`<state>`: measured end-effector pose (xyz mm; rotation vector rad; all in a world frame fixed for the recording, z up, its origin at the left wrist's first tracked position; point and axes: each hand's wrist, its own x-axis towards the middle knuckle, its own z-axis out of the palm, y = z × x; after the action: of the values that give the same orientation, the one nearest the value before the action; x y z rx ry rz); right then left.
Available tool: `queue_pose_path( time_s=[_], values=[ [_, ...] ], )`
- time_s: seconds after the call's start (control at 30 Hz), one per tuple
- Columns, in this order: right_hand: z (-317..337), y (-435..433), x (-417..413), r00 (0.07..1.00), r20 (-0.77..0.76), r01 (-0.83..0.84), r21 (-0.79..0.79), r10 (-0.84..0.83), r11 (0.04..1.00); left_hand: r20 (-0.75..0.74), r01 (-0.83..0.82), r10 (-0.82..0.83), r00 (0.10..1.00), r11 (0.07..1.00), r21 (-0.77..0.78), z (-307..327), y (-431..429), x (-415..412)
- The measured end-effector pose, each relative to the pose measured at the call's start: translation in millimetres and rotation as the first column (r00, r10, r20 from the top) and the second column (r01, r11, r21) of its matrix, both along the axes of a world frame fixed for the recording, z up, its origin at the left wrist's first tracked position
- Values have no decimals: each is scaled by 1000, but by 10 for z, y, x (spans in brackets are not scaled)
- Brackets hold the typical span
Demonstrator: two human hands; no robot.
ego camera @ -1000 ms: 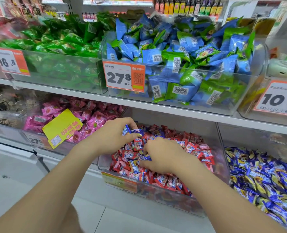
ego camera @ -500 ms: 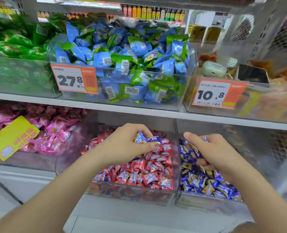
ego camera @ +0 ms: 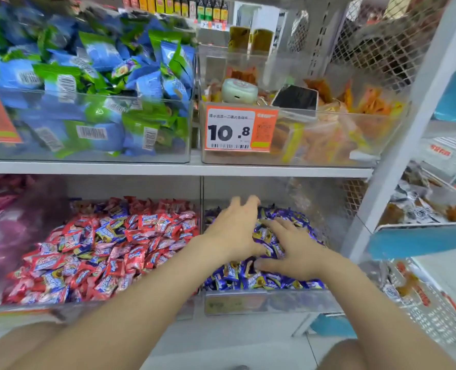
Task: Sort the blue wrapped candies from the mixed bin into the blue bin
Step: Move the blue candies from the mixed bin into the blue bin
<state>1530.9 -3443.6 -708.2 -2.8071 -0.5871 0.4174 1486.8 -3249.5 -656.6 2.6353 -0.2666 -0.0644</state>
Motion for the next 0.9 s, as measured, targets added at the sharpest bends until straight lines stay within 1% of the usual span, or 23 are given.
queue_pose_path(
  time_s=[0.07, 0.13, 0.2, 0.27, 0.3, 0.33, 0.37, 0.4, 0.43, 0.47, 0.5, 0.53, 0.57, 0.6, 0.63, 0.67, 0.7, 0.77, 0.83, 0.9],
  values=[
    [-24, -69, 90, 997, 6, 75, -23, -75, 997, -52, 54, -48, 997, 991, 120, -127, -10, 59],
    [4, -99, 115, 992, 20, 127, -22, -127, 992, -35, 92, -86, 996, 972, 216, -188, 8, 37],
    [83, -39, 90, 989, 84, 123, 3, -123, 992, 76, 77, -105, 992, 949, 307, -165, 44, -50],
    [126, 108, 26, 996, 92, 2, 125, -14, 992, 242, 19, -125, 962, 918, 397, -63, 104, -170],
    [107, 189, 10, 996, 74, -69, 164, 57, 984, 311, -3, -125, 942, 924, 381, -1, 154, -240],
    [88, 257, -1, 992, 66, -113, 137, 104, 984, 353, -12, -113, 929, 942, 334, 47, 227, -309],
    [98, 307, -4, 991, 71, -114, 54, 110, 992, 376, -16, -91, 922, 962, 273, 89, 316, -381],
    [142, 350, -18, 993, 94, -63, -64, 69, 996, 387, -28, -59, 920, 976, 215, 114, 422, -446],
    [198, 395, -34, 988, 153, 3, -165, 22, 986, 391, -50, -23, 920, 983, 175, 123, 540, -502],
    [261, 454, -52, 974, 227, 55, -214, -5, 975, 384, -83, 19, 923, 985, 152, 125, 665, -549],
    [340, 533, -94, 956, 293, 74, -182, -18, 980, 364, -120, 65, 929, 984, 131, 132, 791, -583],
    [420, 639, -158, 942, 334, 52, -65, -28, 996, 340, -157, 115, 933, 983, 99, 150, 916, -606],
    [479, 767, -233, 934, 355, -2, 98, -33, 995, 322, -195, 167, 932, 979, 59, 179, 1040, -620],
    [536, 918, -327, 929, 369, -66, 248, -31, 966, 314, -232, 211, 926, 972, 32, 207, 1168, -628],
    [592, 1086, -430, 927, 375, -127, 346, -13, 930, 310, -266, 247, 918, 964, 22, 235, 1295, -628],
    [637, 1270, -536, 927, 375, -182, 392, 24, 902, 297, -300, 277, 914, 953, 36, 239, 1438, -619],
    [678, 1456, -634, 922, 380, -241, 402, 79, 883, 274, -333, 304, 912, 941, 66, 239, 1588, -613],
    [709, 1822, -750, 904, 380, -345, 372, 198, 862, 185, -380, 351, 918, 913, 149, 202, 1909, -609],
    [665, 2143, -727, 898, 345, -385, 319, 272, 866, 65, -364, 359, 931, 904, 225, 163, 2198, -621],
    [612, 2420, -625, 898, 324, -390, 268, 299, 881, -25, -317, 337, 941, 906, 282, 127, 2418, -637]
  ],
)
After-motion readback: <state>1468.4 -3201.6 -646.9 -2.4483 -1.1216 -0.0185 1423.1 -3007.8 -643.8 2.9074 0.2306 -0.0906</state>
